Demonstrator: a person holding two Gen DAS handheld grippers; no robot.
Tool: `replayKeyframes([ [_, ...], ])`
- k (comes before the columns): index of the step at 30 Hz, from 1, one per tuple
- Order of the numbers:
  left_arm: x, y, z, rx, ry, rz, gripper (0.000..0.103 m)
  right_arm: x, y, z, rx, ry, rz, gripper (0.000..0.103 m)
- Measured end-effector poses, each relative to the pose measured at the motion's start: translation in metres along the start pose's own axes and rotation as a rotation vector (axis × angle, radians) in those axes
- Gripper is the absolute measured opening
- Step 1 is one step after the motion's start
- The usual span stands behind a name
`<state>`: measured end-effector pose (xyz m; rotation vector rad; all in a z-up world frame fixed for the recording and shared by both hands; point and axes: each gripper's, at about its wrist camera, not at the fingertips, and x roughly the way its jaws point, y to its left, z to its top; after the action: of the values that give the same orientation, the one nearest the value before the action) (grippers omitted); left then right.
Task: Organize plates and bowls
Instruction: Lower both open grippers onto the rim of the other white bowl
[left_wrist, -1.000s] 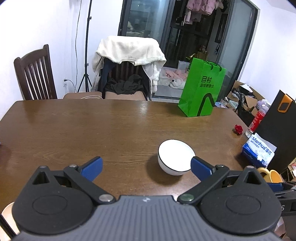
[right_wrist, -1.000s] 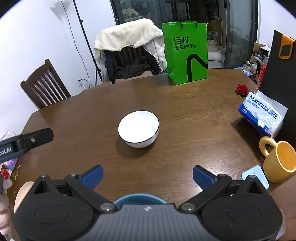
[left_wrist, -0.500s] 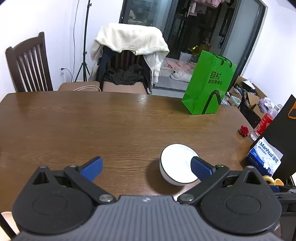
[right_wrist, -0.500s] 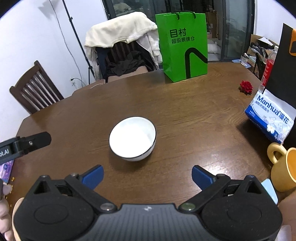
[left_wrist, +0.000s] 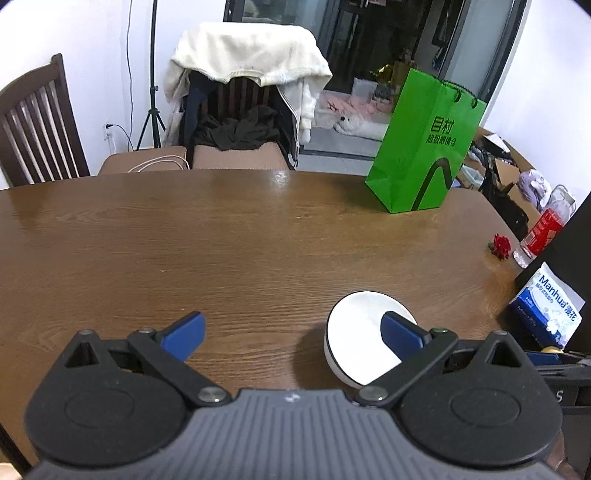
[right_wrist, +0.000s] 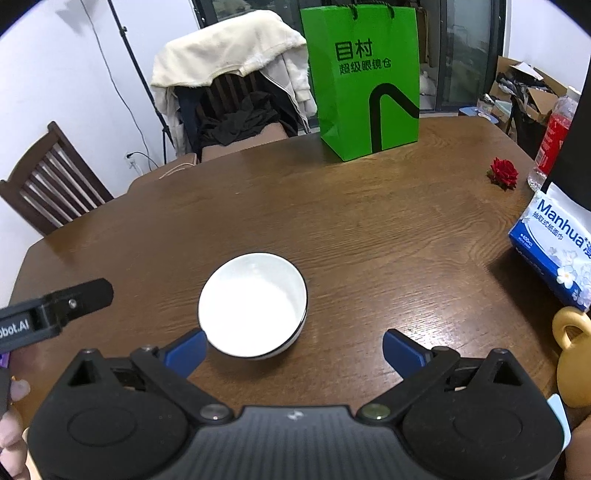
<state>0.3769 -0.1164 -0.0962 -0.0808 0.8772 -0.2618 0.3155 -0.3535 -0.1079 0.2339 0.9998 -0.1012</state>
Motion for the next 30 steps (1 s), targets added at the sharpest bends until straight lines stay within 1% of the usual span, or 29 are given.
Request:
replayKeyframes([
  [6, 0.026, -0.001, 0.01, 0.021, 0.038, -0.004, 0.103, 0.023, -0.004, 0.011, 0.026, 0.026, -0.011, 0.101],
  [12, 0.05, -0.004, 0.018, 0.029, 0.077, 0.011, 0.103, 0.041, -0.007, 0.021, 0.047, 0.037, -0.039, 0.1],
  [14, 0.059, -0.004, 0.018, 0.026, 0.095, -0.001, 0.103, 0.048, -0.008, 0.023, 0.051, 0.045, -0.047, 0.096],
  [18, 0.075, -0.008, 0.017, 0.032, 0.128, -0.009, 0.102, 0.062, -0.01, 0.024, 0.06, 0.072, -0.063, 0.09],
  [22, 0.091, -0.01, 0.015, 0.031, 0.16, -0.012, 0.096, 0.076, -0.013, 0.024, 0.07, 0.094, -0.07, 0.079],
  [24, 0.099, -0.01, 0.013, 0.029, 0.176, -0.015, 0.092, 0.083, -0.014, 0.024, 0.075, 0.103, -0.077, 0.077],
  [26, 0.107, -0.01, 0.013, 0.026, 0.193, -0.019, 0.085, 0.09, -0.015, 0.025, 0.078, 0.109, -0.08, 0.071],
  [28, 0.114, -0.01, 0.013, 0.023, 0.209, -0.025, 0.08, 0.095, -0.015, 0.026, 0.081, 0.115, -0.081, 0.067],
  [30, 0.117, -0.01, 0.012, 0.021, 0.217, -0.028, 0.079, 0.101, -0.015, 0.026, 0.079, 0.122, -0.084, 0.066],
])
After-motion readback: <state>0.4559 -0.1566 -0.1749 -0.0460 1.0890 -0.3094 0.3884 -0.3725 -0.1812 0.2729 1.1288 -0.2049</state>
